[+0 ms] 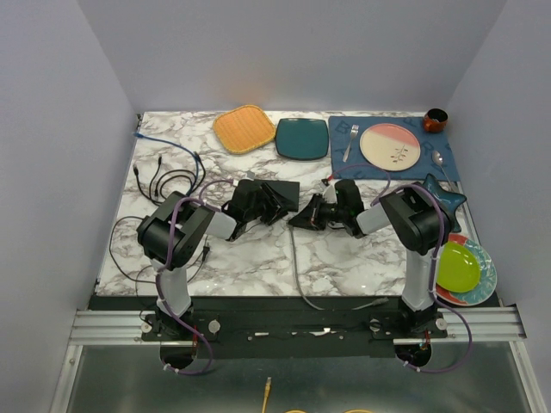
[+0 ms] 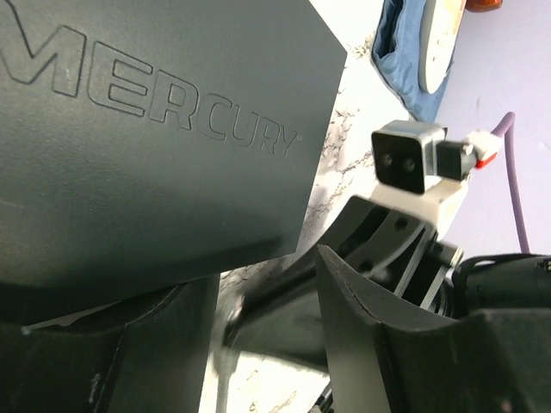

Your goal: Pull the plug from the switch port

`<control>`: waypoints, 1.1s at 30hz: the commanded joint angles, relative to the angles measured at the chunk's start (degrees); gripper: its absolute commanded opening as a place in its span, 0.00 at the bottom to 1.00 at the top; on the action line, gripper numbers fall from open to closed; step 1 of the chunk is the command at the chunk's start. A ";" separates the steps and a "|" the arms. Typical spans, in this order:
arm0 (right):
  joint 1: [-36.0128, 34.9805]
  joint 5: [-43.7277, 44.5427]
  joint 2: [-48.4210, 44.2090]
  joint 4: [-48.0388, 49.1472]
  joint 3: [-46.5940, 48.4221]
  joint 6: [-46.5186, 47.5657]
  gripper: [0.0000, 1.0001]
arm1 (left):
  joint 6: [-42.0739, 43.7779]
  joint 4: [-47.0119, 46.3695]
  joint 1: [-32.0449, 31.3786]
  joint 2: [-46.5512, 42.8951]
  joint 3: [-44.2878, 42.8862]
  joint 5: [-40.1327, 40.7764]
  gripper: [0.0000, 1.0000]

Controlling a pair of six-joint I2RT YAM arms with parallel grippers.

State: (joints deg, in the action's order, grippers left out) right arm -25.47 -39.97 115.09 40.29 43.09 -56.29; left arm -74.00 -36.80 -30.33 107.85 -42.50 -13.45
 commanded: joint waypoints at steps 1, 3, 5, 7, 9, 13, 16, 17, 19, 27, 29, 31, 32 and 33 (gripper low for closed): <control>-1.51 -2.93 -1.09 -6.19 -0.11 4.08 0.01 | -0.27 0.76 0.44 1.40 -0.74 2.47 0.60; -1.42 -1.53 -3.36 -5.49 -1.43 4.00 0.01 | -0.36 0.41 0.44 0.87 -0.22 2.55 0.60; -1.42 -0.03 -5.91 -5.58 -2.04 4.44 0.01 | -0.27 -0.20 0.97 -0.27 0.75 2.90 0.60; -1.42 2.86 -11.62 -7.41 -2.66 5.31 0.01 | 0.43 -1.52 2.02 -3.95 3.12 2.99 0.60; -1.42 7.33 -16.02 -11.18 -1.96 6.80 0.01 | 2.96 -2.49 4.12 -9.12 5.57 2.73 0.65; -1.42 12.71 -22.88 -23.83 4.52 11.37 0.01 | 9.46 -1.09 5.28 -16.35 6.73 -0.95 0.84; -1.42 13.16 -23.42 -28.50 8.49 11.38 0.01 | 11.41 -3.18 3.36 -18.90 8.13 -2.45 0.94; -1.42 12.98 -23.16 -28.95 10.15 11.03 0.01 | 10.98 -5.11 2.91 -19.26 9.18 -3.33 0.95; -1.42 12.81 -22.89 -30.26 11.40 9.98 0.01 | 9.75 -14.06 1.16 -20.05 13.31 -3.68 0.95; -1.60 11.75 -23.15 -31.50 13.42 8.39 0.01 | 21.15 -9.71 -9.99 -24.35 11.92 1.49 0.99; -1.60 11.67 -23.94 -31.94 13.60 8.57 0.01 | 21.70 -9.26 -11.07 -24.01 11.48 1.59 0.98; -1.68 11.66 -24.73 -32.29 13.86 8.65 0.01 | 21.79 -9.17 -11.60 -22.69 10.69 0.19 0.94; -1.77 11.58 -25.00 -32.30 13.69 8.66 0.01 | 21.62 -8.74 -11.68 -21.99 10.16 -0.51 0.83; -1.86 11.58 -25.43 -32.30 13.60 8.66 0.01 | 21.44 -7.17 -11.69 -20.59 8.94 -1.39 0.75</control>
State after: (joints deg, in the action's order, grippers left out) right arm -26.70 -29.10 92.07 9.78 55.16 -47.55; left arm -56.27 -47.03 -41.85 85.25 -30.92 -14.44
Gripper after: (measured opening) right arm 0.162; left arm 0.922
